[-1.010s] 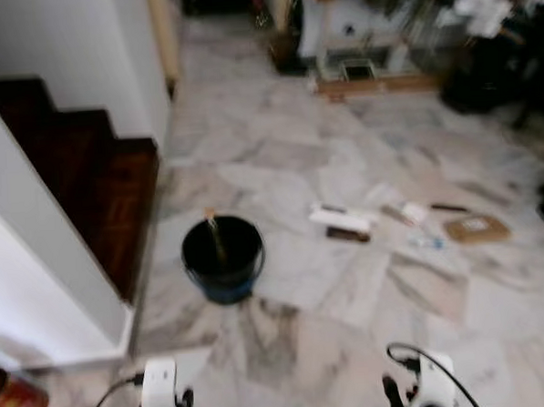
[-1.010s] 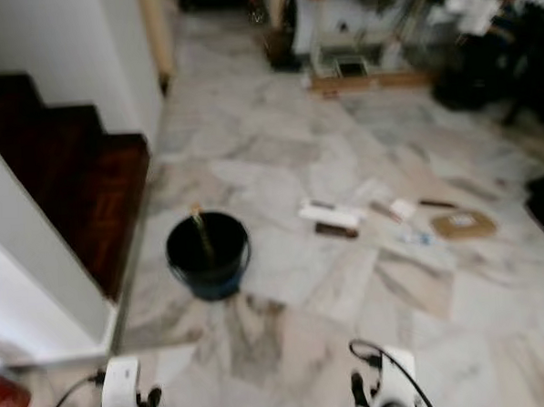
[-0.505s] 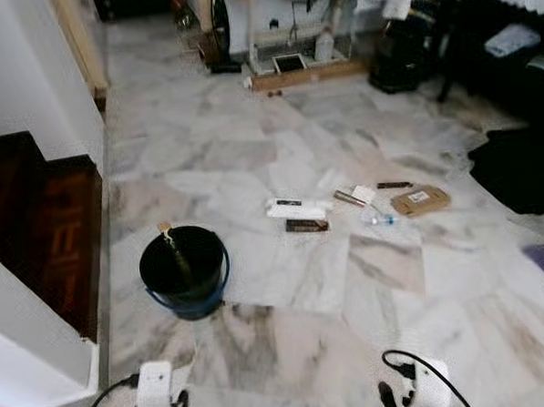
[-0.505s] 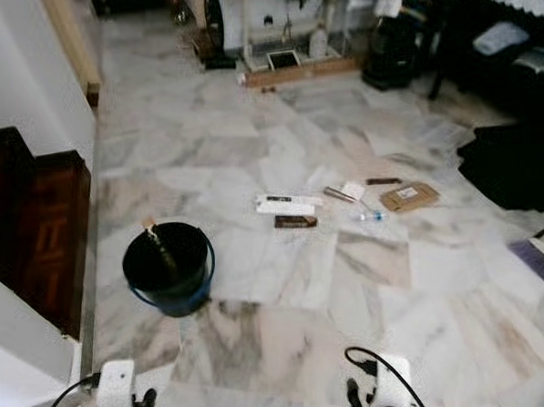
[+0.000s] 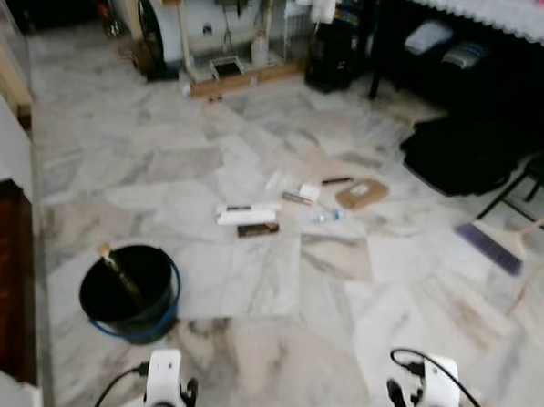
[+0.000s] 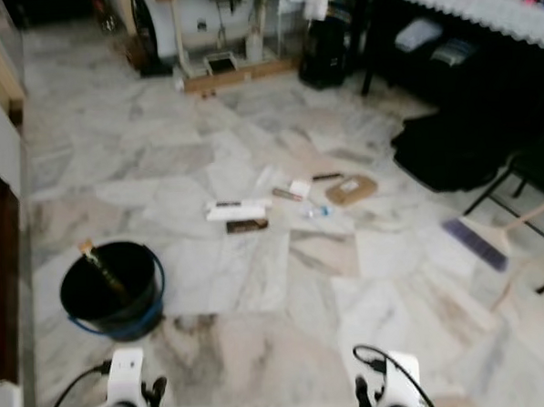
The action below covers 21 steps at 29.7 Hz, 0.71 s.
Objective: Sweep floor
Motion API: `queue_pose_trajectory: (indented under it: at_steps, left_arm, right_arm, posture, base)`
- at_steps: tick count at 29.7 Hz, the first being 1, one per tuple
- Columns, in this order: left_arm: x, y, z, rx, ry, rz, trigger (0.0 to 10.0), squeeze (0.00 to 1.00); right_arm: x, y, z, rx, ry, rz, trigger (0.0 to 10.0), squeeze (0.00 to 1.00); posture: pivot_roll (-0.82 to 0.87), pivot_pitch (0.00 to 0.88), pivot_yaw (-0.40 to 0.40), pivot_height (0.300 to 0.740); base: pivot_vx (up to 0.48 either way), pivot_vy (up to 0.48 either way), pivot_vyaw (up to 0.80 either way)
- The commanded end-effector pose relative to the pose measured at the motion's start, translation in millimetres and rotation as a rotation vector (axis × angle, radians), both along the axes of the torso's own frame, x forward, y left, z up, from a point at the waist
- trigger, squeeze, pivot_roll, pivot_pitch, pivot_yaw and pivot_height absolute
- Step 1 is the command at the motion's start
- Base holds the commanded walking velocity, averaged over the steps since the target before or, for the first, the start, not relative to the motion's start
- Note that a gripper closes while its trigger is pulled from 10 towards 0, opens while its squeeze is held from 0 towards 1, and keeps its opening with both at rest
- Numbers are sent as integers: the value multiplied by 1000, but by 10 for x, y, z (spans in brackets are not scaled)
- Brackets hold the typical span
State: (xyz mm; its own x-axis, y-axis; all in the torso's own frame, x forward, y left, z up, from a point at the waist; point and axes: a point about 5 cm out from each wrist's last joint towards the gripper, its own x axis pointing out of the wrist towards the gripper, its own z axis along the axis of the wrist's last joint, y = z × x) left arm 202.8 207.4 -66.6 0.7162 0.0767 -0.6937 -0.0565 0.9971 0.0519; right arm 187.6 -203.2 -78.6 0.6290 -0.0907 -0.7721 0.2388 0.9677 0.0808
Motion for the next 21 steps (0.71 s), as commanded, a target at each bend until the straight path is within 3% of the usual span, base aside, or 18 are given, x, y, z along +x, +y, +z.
queue_pose_trajectory:
  at_steps: [1,11,19,21]
  left_arm:
    - [-35,6,-24,2,23,4,10000,0]
    - [-58,21,-35,4,28,22,10000,0]
    - [-62,39,-34,4,27,41,10000,0]
    - [-66,48,-36,4,30,46,10000,0]
  right_arm:
    - [-25,-21,-9,0,5,-16,10000,0]
    - [-7,-32,5,-22,-5,11,10000,0]
    - [2,-14,8,-26,-9,22,10000,0]
    - [-8,-6,0,-8,-5,0,10000,0]
  posture:
    - [2,0,7,740]
    - [6,14,4,740]
    - [7,20,2,740]
    - [7,20,2,740]
  base:
    - [0,0,0]
    - [0,0,0]
    - [0,0,800]
    - [0,0,0]
